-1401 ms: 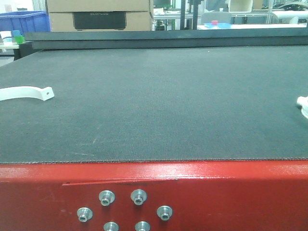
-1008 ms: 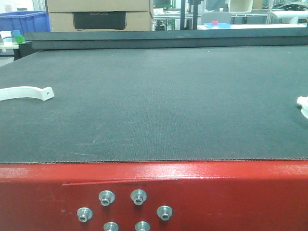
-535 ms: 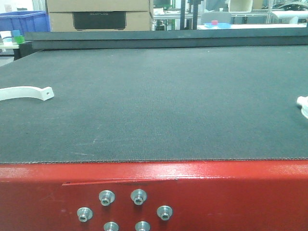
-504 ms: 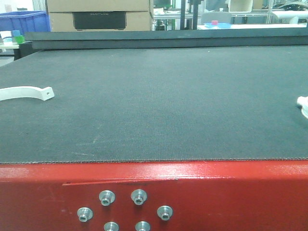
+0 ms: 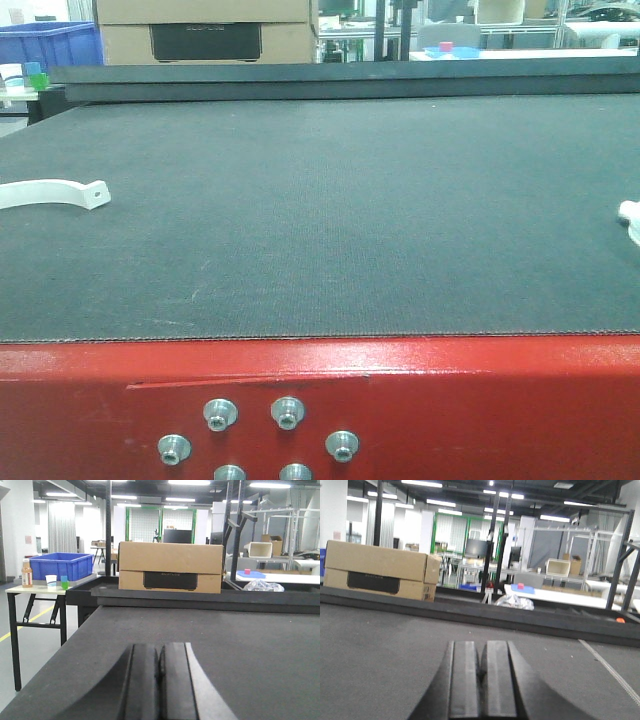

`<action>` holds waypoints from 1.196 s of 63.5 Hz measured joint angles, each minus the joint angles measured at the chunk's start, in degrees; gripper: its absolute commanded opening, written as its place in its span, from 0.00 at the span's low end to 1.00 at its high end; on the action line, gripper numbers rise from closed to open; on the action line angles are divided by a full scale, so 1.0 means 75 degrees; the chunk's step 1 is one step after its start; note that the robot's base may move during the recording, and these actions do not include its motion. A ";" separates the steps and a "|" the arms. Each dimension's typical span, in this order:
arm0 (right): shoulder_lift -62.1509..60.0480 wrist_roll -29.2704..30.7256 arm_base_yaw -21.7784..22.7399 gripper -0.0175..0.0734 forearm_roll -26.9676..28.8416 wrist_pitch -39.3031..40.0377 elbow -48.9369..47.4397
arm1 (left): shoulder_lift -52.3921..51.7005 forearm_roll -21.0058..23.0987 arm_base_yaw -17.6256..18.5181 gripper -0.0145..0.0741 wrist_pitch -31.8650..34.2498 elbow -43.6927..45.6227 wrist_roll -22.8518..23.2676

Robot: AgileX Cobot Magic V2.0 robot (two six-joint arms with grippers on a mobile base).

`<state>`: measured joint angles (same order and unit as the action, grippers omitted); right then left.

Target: Grab PVC pipe and place in blue bin

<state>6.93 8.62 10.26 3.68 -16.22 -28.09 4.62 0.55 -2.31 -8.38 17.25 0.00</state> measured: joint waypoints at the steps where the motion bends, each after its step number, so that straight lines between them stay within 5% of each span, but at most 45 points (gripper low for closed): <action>1: 0.0170 0.0000 0.0000 0.01 0.0000 -0.0126 -0.0181 | 0.0113 0.0015 0.0000 0.04 -0.0084 0.0136 0.0000; 34: 0.5893 0.0018 0.0000 0.01 0.0031 -0.3590 -0.2933 | 0.5479 0.0227 0.0000 0.04 -0.5120 0.4570 0.0000; 59: 0.7908 -0.0072 0.0000 0.01 0.0176 -0.3945 -0.3056 | 0.7575 0.0557 0.0000 0.04 -0.5621 0.4728 0.0000; 76: 0.9449 -0.1408 0.0000 0.02 0.0109 -0.4505 -0.3926 | 0.8063 0.0557 0.0000 0.04 -0.5223 0.4744 0.0000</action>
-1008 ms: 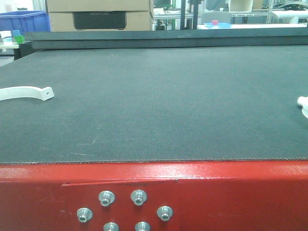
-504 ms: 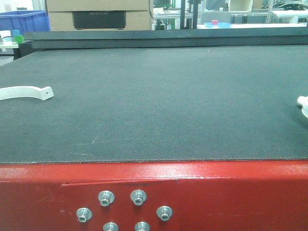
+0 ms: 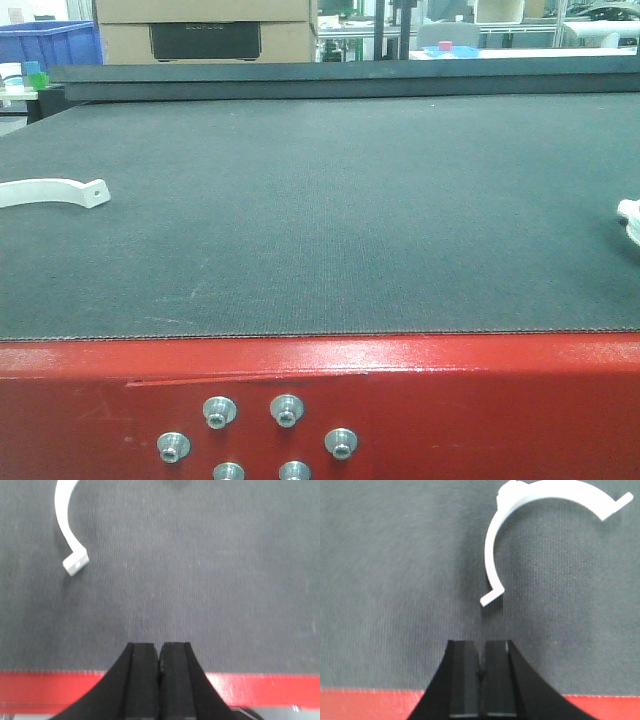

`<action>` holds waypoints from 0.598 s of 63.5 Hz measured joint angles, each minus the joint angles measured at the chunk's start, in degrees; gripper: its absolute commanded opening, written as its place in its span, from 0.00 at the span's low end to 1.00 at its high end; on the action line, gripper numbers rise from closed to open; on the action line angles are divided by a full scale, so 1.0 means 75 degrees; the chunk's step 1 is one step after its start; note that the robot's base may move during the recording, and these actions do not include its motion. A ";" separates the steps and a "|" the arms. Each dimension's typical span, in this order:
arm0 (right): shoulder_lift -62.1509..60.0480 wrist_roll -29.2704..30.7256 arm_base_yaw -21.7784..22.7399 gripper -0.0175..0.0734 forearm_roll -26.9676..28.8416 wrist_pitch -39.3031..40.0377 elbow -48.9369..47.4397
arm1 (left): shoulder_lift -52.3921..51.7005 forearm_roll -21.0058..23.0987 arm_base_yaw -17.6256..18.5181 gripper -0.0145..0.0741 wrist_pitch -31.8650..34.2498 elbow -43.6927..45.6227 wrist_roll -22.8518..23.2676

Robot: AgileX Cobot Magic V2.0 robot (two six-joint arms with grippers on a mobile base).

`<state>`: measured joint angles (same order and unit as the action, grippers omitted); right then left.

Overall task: Grab PVC pipe and place in blue bin
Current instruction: 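Lower each gripper onto the end of its white curved pipe piece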

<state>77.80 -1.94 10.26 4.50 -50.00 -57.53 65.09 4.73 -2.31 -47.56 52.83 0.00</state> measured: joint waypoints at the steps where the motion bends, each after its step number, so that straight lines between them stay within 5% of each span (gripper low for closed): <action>1: 0.0162 -0.0033 0.0000 0.02 0.0000 -0.0107 -0.0110 | 0.0011 0.0000 0.0000 0.04 0.0038 0.0000 0.0000; 11: 0.1363 -0.0184 0.0000 0.04 -0.0223 -0.0794 -0.1326 | 0.0060 -0.0036 0.0000 0.04 0.0472 0.0000 0.0000; 25: 0.2984 -0.0173 0.0000 0.38 -0.0345 -0.1969 -0.3298 | 0.0060 -0.0065 0.0000 0.04 0.0562 0.0000 0.0000; 38: 0.3896 -0.0081 0.0000 0.33 -0.0363 -0.2176 -0.3926 | 0.0060 -0.0065 0.0000 0.04 0.0340 0.0000 0.0000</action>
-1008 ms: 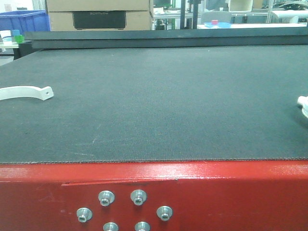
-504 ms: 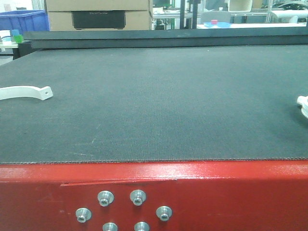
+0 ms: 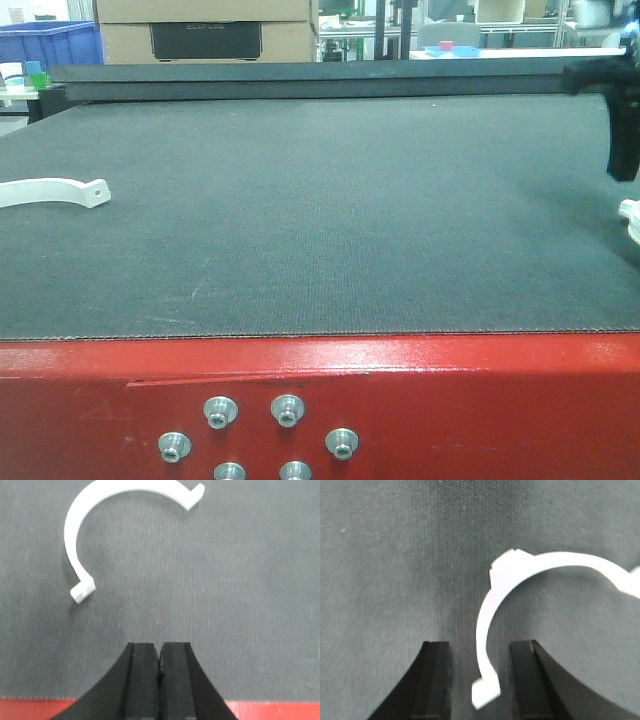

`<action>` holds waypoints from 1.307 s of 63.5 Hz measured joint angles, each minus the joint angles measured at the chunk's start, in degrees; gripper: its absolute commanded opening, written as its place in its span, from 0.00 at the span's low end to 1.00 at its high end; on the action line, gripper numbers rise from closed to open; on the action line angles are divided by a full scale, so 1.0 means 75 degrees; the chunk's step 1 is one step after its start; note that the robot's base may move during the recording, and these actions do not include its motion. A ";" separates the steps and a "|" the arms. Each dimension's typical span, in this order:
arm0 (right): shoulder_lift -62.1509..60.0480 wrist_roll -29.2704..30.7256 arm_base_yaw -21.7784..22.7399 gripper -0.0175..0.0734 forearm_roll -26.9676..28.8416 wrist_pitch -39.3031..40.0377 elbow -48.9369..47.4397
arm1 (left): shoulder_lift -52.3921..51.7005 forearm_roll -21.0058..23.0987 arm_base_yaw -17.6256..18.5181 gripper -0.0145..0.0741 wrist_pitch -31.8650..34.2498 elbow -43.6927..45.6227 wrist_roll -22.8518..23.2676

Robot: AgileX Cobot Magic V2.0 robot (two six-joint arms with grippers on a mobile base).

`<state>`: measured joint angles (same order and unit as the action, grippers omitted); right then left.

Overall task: Grab PVC pipe and place in blue bin
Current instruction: 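Lower each gripper onto the end of its white curved pipe piece, then close both grippers on the pipe pieces and lift them off the bench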

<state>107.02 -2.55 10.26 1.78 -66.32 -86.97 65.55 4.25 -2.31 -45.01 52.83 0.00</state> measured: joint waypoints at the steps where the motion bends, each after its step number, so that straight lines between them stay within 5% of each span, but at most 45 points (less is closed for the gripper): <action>1: 0.0040 0.0000 0.0000 0.32 0.0000 -0.0013 -0.0014 | 0.0000 0.0000 0.0000 0.04 -0.0036 0.0000 0.0000; 12: 0.0411 0.0015 0.0000 0.25 0.0000 -0.0180 -0.0010 | 0.0000 0.0000 0.0000 0.04 -0.0146 0.0000 0.0000; 65: 0.0944 0.0064 -0.0017 0.25 0.0006 -0.0166 -0.0010 | 0.0000 0.0000 0.0000 0.04 -0.0160 0.0000 0.0000; 76: 0.0955 0.0064 -0.0017 0.01 0.0020 -0.0166 -0.0010 | 0.0000 0.0014 0.0000 0.04 -0.0160 0.0000 0.0181; 83: 0.0955 0.0064 -0.0017 0.01 0.0020 -0.0166 -0.0048 | 0.0000 0.0014 -0.0114 0.04 -0.0273 0.0100 0.0627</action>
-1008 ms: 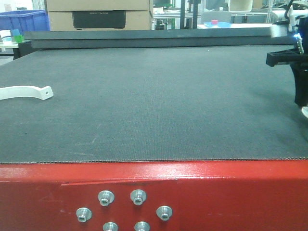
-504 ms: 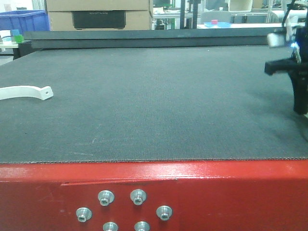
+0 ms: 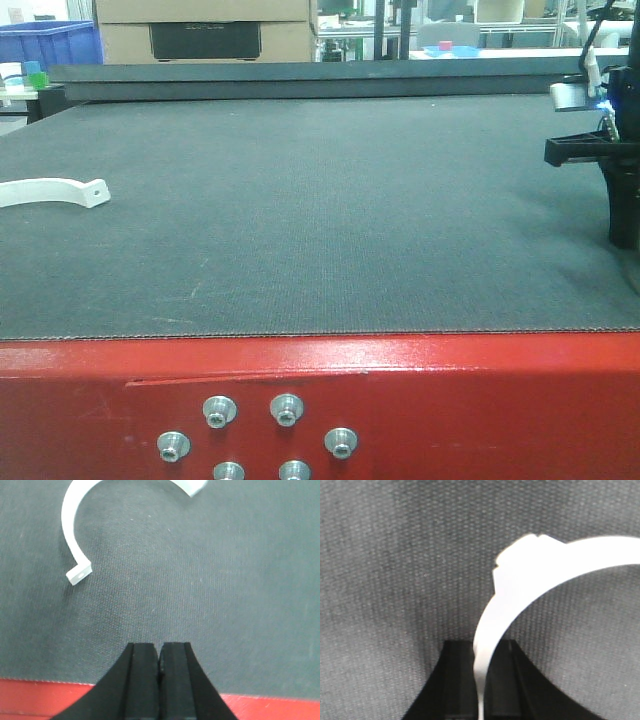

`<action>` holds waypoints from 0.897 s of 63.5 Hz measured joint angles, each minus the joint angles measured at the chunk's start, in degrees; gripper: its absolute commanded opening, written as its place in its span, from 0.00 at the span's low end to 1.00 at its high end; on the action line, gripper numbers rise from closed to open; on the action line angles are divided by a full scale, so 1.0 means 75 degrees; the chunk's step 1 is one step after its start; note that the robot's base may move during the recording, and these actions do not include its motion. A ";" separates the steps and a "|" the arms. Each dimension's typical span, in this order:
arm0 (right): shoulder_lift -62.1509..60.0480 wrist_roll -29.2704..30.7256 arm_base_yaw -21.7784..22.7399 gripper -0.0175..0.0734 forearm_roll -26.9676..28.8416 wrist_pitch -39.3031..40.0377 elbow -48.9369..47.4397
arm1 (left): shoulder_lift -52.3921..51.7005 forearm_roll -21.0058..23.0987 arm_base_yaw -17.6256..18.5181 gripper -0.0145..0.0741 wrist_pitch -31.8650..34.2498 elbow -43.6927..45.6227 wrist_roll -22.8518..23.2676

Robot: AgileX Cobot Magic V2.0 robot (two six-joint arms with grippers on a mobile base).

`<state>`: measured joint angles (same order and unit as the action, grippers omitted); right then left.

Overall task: Grab PVC pipe and place in blue bin
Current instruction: 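Close both grippers on the pipe pieces and lift them off the bench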

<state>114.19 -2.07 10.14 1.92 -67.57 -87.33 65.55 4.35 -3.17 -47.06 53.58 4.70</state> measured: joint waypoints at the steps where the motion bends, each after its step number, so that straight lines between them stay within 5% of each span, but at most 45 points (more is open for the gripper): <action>1: 0.0000 0.0000 0.0000 0.01 0.0000 0.0000 -0.0016 | 0.0014 0.0000 -0.0033 0.04 -0.0046 0.0031 0.0040; 14: -0.0404 -0.0016 -0.0069 0.01 -0.0028 -0.0111 -0.0266 | 0.0532 -0.0580 -0.0805 0.04 -0.1435 0.1097 -0.0004; 30: -0.1290 0.0000 -0.0740 0.01 -0.0042 -0.0156 -0.0317 | 0.2146 -0.0824 -0.1332 0.05 -0.1975 0.2529 -0.1773; 44: -0.1325 0.0000 -0.1476 0.01 -0.0028 -0.0156 -0.0317 | 0.4248 -0.0580 -0.1346 0.46 -0.1889 0.3792 -0.2003; 57: -0.1325 -0.0015 -0.1545 0.01 0.0066 -0.0139 -0.0317 | 0.5399 -0.0537 -0.1346 0.48 -0.1363 0.4152 -0.2018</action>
<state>104.25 -2.18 -1.45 2.42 -68.61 -89.71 106.04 0.32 -13.27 -57.28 84.71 -10.43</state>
